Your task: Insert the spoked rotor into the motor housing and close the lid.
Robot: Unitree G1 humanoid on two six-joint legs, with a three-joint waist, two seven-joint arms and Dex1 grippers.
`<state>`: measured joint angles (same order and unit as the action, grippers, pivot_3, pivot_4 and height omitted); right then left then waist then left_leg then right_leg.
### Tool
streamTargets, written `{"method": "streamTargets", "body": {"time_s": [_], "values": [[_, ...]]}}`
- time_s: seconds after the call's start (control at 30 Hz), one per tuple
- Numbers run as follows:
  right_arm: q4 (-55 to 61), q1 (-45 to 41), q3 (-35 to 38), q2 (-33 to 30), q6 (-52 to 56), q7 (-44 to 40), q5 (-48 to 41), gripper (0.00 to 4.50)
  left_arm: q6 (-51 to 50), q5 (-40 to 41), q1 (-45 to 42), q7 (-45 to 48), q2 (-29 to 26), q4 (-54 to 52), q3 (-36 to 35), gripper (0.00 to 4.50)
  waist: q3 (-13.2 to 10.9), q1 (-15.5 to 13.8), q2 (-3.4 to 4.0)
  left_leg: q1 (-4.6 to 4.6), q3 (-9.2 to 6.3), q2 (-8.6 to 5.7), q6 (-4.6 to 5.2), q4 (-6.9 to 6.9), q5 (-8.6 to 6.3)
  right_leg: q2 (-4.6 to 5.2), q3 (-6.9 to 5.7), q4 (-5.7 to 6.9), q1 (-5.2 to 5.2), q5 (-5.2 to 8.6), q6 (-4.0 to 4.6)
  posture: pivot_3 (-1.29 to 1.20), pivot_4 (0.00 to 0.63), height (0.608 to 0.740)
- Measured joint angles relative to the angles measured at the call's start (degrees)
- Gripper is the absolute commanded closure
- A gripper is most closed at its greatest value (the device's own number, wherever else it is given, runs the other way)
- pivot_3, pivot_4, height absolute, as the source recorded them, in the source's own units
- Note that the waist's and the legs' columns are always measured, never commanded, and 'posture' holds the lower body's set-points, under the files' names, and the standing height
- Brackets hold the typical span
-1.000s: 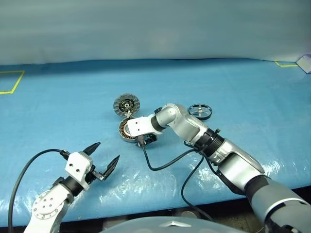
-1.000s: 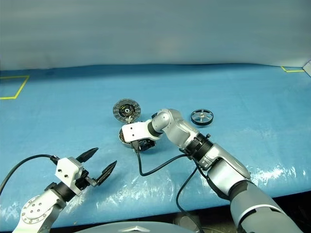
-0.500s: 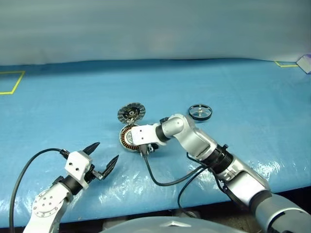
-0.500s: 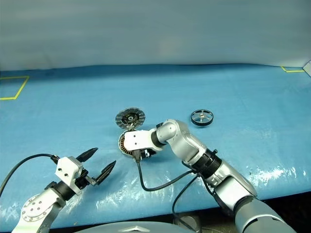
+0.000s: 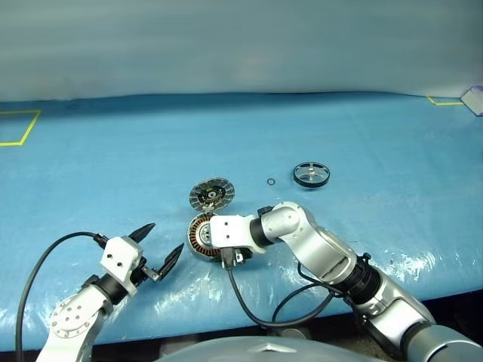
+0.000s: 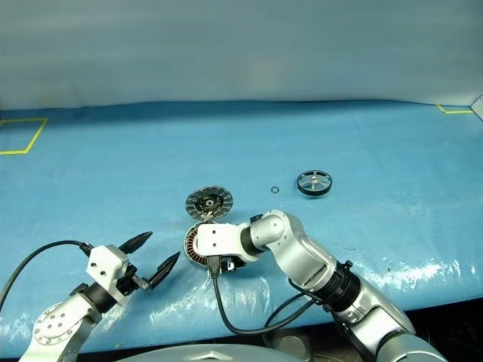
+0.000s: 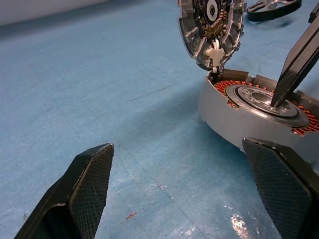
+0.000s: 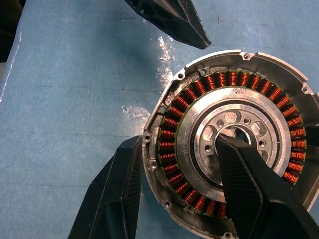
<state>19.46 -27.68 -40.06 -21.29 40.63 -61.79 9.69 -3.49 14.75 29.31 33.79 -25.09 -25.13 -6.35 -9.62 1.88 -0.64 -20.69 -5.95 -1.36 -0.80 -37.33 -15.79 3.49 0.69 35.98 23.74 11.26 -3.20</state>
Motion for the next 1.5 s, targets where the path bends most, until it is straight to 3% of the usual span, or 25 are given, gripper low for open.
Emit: {"method": "streamTargets", "body": {"time_s": [0.03, 0.3, 0.53, 0.77, 1.0, 1.1, 1.23, 1.5], "values": [[-0.2, 0.0, 0.0, 0.6, 0.2, 0.7, -0.1, 2.55, 0.0, 0.0, 0.0, 0.0, 0.0, 0.0, 0.0, 0.00, 0.0, 0.0, -0.01, 0.01, 0.00, 0.01, 0.00, 0.00, 0.00, -0.01, 0.00, 0.01, 0.00, 0.00, 0.00, 0.00, 0.150, 0.740], [-1.5, -0.1, -0.7, 1.8, 1.2, 4.7, -0.9, 0.01, 0.0, 0.0, -0.1, 0.0, 0.1, 0.1, 0.0, 0.00, 0.0, 0.1, -0.01, 0.03, -0.01, 0.00, -0.05, 0.00, 0.04, 0.00, 0.00, 0.03, -0.01, -0.02, -0.01, 0.00, 0.150, 0.740], [1.0, -1.2, 1.4, 1.1, 4.8, 4.6, -4.3, 0.01, 0.0, 0.1, 0.3, 0.0, 0.2, 0.1, 0.0, 0.00, 0.0, 0.1, 0.01, -0.02, -0.03, 0.01, -0.05, -0.02, 0.04, -0.01, -0.01, 0.03, 0.02, -0.02, -0.01, 0.00, 0.150, 0.740], [9.6, -3.4, 11.9, 0.0, 8.2, 4.3, -13.4, 0.01, -0.3, 0.5, 0.0, 0.1, 0.2, 0.1, 0.1, 0.00, 0.0, 0.1, 0.02, -0.10, -0.08, 0.00, -0.04, 0.03, 0.02, -0.01, -0.06, -0.02, 0.05, -0.06, -0.09, 0.00, 0.150, 0.740], [13.2, 6.9, 24.0, -5.8, 13.3, 13.0, -15.8, 0.01, -0.9, 0.5, -0.6, 0.0, 0.2, 0.0, 0.1, 0.00, 0.0, -0.7, 0.00, -0.17, -0.04, 0.00, -0.01, 0.04, 0.01, 0.01, -0.06, -0.05, 0.10, 0.01, 0.02, 0.00, 0.150, 0.740], [12.3, 13.4, 27.4, -0.7, 13.8, 22.6, -14.0, 0.01, -0.9, 0.6, -1.0, 0.1, 0.2, 0.0, 0.1, 0.00, 0.0, -0.5, 0.00, -0.13, 0.00, 0.08, -0.02, 0.06, 0.01, -0.03, -0.05, 0.02, 0.13, 0.04, 0.07, 0.00, 0.150, 0.740], [6.3, 21.9, 29.4, 12.2, 10.8, 39.0, -9.9, 0.01, -0.5, 1.1, -1.3, 1.2, 0.2, 0.0, 0.2, 0.00, 0.0, -0.3, 0.05, -0.11, 0.07, 0.10, -0.03, 0.08, 0.02, -0.04, 0.01, 0.03, 0.16, 0.05, 0.09, 0.00, 0.150, 0.740], [-4.5, 21.3, 29.2, 20.5, -2.3, 53.9, -5.5, 0.01, 2.9, 2.8, -1.2, 5.7, 0.1, 0.0, 2.1, 0.00, -0.1, 0.1, 0.10, -0.13, 0.08, 0.05, -0.02, 0.04, 0.02, -0.02, 0.05, 0.01, 0.16, 0.02, 0.04, 0.00, 0.150, 0.740]]}}
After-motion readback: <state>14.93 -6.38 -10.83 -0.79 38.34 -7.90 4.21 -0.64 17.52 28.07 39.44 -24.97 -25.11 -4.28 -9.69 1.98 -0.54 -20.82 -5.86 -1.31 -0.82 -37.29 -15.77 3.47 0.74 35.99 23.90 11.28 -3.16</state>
